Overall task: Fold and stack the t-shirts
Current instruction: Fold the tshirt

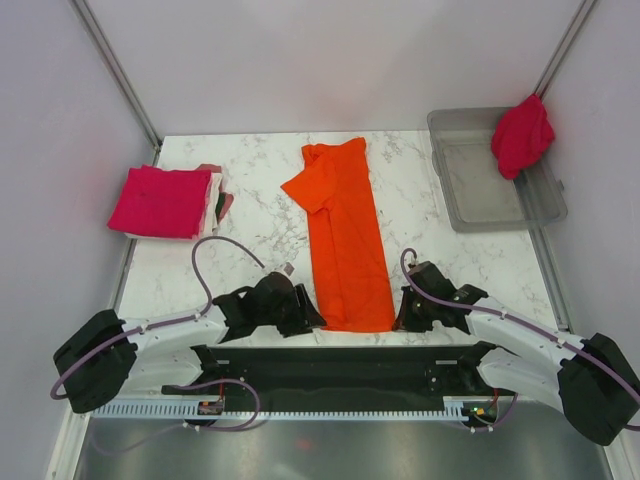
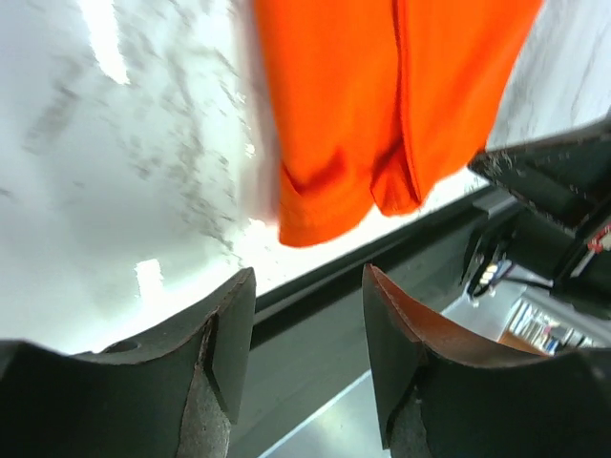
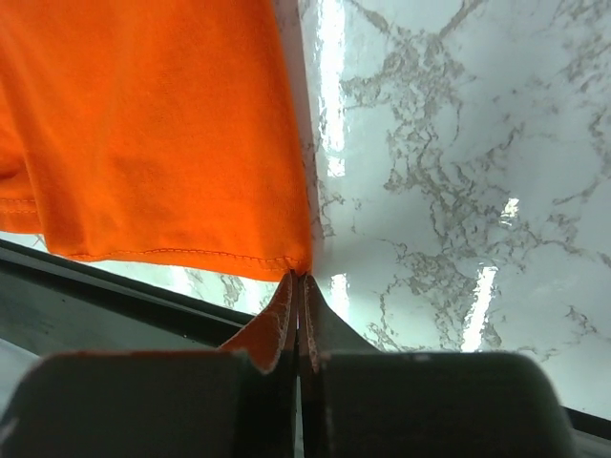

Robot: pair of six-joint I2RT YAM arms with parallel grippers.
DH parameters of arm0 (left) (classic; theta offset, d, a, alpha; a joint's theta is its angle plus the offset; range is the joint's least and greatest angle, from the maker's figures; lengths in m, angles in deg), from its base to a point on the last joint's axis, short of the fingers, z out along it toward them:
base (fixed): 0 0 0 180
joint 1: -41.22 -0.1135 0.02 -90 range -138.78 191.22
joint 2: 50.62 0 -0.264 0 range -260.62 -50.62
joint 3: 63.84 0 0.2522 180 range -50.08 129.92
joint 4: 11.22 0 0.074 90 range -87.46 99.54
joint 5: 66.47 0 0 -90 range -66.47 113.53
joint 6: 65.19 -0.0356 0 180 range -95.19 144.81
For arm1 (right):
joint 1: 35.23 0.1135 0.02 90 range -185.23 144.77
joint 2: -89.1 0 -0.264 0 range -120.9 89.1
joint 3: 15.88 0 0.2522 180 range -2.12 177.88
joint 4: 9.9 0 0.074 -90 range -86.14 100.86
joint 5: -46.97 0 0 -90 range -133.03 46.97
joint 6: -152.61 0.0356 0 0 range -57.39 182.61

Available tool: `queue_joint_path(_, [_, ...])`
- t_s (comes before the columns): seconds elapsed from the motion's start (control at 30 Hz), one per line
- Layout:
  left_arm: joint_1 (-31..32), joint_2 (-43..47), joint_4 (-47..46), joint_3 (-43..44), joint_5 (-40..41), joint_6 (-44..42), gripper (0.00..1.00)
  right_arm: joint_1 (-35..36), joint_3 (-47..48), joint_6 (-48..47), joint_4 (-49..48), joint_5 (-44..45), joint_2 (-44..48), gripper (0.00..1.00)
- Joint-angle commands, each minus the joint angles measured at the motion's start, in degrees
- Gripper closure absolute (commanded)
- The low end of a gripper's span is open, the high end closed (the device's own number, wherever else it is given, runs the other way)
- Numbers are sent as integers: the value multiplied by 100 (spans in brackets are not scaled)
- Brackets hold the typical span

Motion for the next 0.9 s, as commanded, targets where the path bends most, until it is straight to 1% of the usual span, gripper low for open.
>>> queue_joint_path(0.0, [-264, 53, 222, 206, 110, -211, 44, 30, 75, 22, -140, -36, 12, 100])
queue_joint_path(0.03, [-290, 1, 223, 241, 127, -229, 45, 30, 75, 39, -140, -45, 12, 100])
queue_joint_path(0.07, [-334, -61, 223, 328, 145, -264, 49, 30, 66, 30, -149, -54, 3, 100])
queue_joint_path(0.13, [-343, -272, 223, 434, 171, -343, 52, 30, 57, 21, -158, -80, -14, 100])
queue_joint_path(0.23, [-352, -535, 188, 584, 206, -352, 53, 38, 22, 39, -175, -106, 21, 100])
queue_joint_path(0.3, [-361, -658, 152, 663, 224, -369, 57, 38, -22, 74, -175, -106, 100, 100])
queue_joint_path(0.4, [-352, -869, 109, 707, 189, -361, 59, 38, -48, 109, -167, -115, 205, 100])
queue_joint_path(0.5, [-343, -984, 65, 663, 154, -326, 59, 38, -48, 100, -158, -133, 223, 100])
queue_joint_path(0.53, [-343, -1002, 47, 637, 128, -325, 63, 38, -48, 109, -158, -133, 223, 100])
queue_joint_path(0.6, [-344, -1011, -14, 602, 92, -299, 73, 47, -39, 109, -158, -133, 223, 100])
queue_joint_path(0.63, [-335, -993, -76, 567, 57, -273, 84, 47, -48, 109, -158, -141, 223, 100])
queue_joint_path(0.7, [-300, -967, -120, 549, 40, -238, 96, 56, -57, 109, -158, -142, 240, 100])
queue_joint_path(0.73, [-291, -949, -120, 549, 31, -229, 98, 56, -48, 118, -167, -142, 249, 100])
queue_joint_path(0.87, [-194, -861, -120, 522, -57, -150, 98, 74, -22, 118, -97, -150, 311, 100])
